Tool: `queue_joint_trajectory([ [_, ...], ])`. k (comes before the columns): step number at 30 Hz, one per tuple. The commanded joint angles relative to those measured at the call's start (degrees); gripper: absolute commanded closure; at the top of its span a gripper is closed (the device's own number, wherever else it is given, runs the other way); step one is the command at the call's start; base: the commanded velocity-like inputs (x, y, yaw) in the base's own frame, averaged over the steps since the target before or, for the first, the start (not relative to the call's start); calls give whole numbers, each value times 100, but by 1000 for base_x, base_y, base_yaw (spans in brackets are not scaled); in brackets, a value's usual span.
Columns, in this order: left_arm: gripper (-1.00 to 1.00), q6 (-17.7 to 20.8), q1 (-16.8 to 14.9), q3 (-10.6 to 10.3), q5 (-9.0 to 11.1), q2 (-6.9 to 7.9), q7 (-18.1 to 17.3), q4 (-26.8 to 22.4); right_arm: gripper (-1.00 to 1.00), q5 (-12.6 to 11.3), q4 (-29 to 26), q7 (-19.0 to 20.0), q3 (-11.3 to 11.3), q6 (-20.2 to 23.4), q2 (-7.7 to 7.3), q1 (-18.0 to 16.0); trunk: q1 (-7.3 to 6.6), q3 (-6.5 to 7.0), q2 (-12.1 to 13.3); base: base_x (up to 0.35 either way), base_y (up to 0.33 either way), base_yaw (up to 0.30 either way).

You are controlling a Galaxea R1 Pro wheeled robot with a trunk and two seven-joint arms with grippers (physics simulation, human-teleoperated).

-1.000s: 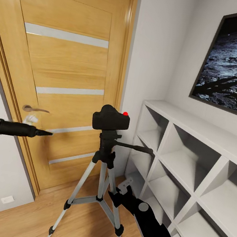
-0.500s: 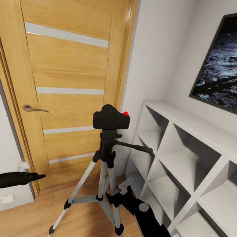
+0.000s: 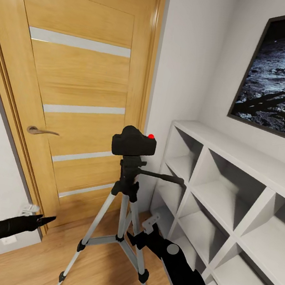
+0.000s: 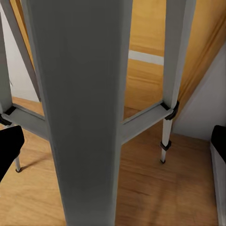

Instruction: Attach the digital camera to the camera tripod in the bedroom.

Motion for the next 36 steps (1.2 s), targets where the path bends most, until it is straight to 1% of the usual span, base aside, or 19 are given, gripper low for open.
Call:
queue_joint_trajectory([
  [1,-100,51,1,-15,61,4,5,-2,-100,58,-11,25,-9,24,2,-4,4,-14,-14,0,0,0],
  [7,-100,48,26,37,72,-2,30,-1,-100,39,-75,43,-10,29,-33,2,4,-14,-14,-18,0,0],
  [12,-100,55,31,62,75,-6,43,-1,-100,38,-214,56,-7,52,-56,54,4,-14,-14,-204,0,0],
  [15,-100,57,32,69,72,-7,56,-1,-100,38,-412,58,-12,61,-65,164,4,-14,-14,-293,0,0],
  [22,-100,63,33,74,69,-8,82,7,-100,38,-1074,60,-31,86,-86,535,4,-14,-14,-327,0,0],
  [26,-100,66,34,75,68,-20,100,85,-100,34,-1269,61,-42,91,-91,677,4,-14,-14,-341,0,0],
  [30,-100,65,34,76,66,-75,113,235,-100,26,-1351,59,-57,96,-93,752,4,-14,-14,-341,0,0],
  [31,-100,39,34,76,62,-173,160,365,-100,22,-1390,45,-77,182,-94,788,4,-14,-14,-130,0,0],
  [33,-100,33,37,76,58,-209,178,396,-100,19,-1396,41,-84,230,-99,794,4,-14,-14,-93,0,0],
  [36,-100,27,40,69,45,-320,196,526,-100,20,-1403,33,-94,285,-124,800,4,-14,-14,-43,0,0],
])
